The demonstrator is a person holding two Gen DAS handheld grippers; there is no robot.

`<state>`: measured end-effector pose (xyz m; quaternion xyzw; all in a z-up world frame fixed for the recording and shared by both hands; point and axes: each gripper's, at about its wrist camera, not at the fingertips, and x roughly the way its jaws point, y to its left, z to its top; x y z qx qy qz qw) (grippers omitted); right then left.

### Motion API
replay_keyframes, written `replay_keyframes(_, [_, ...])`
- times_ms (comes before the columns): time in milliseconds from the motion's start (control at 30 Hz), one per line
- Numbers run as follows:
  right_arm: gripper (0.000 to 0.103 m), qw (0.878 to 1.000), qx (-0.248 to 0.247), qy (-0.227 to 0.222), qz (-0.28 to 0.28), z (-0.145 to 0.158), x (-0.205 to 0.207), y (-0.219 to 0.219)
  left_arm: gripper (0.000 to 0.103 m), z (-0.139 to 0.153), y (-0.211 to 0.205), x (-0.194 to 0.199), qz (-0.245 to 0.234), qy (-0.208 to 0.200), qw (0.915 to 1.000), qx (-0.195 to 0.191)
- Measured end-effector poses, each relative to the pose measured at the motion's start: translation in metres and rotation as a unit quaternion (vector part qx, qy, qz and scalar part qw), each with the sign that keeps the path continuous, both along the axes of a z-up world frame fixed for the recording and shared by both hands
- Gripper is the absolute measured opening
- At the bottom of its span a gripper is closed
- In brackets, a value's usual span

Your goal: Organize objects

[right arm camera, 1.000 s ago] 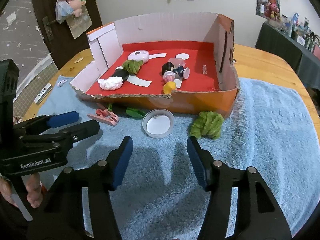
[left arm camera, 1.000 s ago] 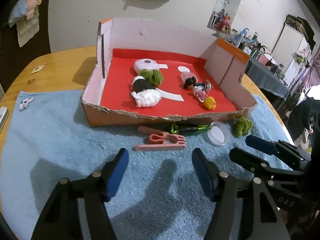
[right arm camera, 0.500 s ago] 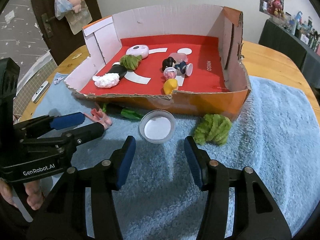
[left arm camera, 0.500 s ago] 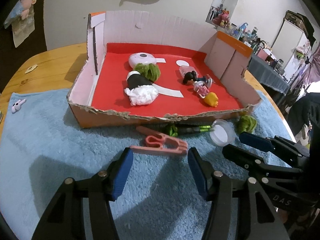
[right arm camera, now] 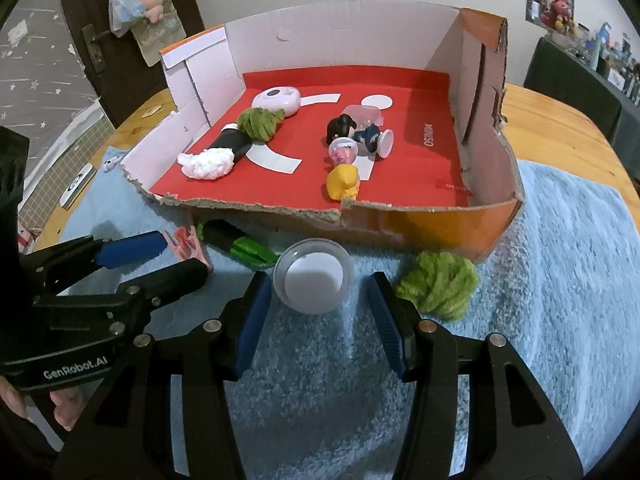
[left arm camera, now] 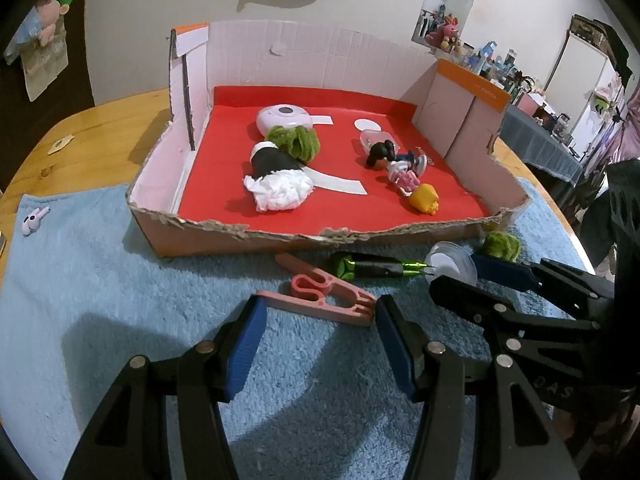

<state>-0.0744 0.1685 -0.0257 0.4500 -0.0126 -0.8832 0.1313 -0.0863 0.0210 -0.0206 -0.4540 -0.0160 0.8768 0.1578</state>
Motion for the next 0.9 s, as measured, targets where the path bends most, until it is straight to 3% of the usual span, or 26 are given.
replay_keyframes(767, [0.049,0.999,0.040,0.017,0.028,-0.005,-0.001,-0.016,0.059,-0.003,0.000,-0.001,-0.018,0.017,0.9993,-0.026])
replay_keyframes(833, [0.039,0.998,0.047,0.020,0.025,-0.005,-0.001,-0.016,0.059,-0.003,-0.001,-0.003,-0.013,0.015,0.9995,-0.023])
replay_keyframes(900, [0.039,0.999,0.042,0.019,0.022,-0.004,-0.001,-0.015,0.059,-0.002,-0.001,-0.003,-0.010,0.015,0.9996,-0.023])
